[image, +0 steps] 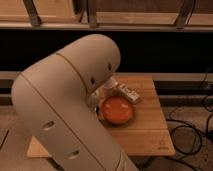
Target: Place the eraser on the white sponge
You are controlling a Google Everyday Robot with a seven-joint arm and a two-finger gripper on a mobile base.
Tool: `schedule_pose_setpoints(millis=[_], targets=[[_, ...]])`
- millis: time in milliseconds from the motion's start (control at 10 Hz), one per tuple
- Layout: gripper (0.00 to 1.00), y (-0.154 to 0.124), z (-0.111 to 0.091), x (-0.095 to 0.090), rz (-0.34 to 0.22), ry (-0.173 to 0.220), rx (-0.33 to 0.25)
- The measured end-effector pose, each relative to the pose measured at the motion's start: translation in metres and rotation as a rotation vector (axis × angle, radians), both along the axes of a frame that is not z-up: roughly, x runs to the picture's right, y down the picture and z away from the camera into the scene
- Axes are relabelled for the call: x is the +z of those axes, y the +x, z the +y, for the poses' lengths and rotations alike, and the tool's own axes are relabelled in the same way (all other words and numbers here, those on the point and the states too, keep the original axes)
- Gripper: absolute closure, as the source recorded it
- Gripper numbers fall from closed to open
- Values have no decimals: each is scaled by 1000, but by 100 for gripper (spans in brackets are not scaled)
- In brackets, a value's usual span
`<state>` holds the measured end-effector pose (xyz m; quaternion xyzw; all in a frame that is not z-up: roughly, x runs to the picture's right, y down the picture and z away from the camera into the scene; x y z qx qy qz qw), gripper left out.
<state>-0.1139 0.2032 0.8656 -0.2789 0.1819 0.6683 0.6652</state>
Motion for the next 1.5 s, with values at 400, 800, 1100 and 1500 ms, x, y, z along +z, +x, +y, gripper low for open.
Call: schedule_pose_setpoints(millis=[400,800,1100,1500], targets=[[82,0,4,8,-10,-40,25],[100,11,-2,0,7,-30,45],[100,19,-12,-11,20,0,63],[100,23,-35,-36,26,82,73]])
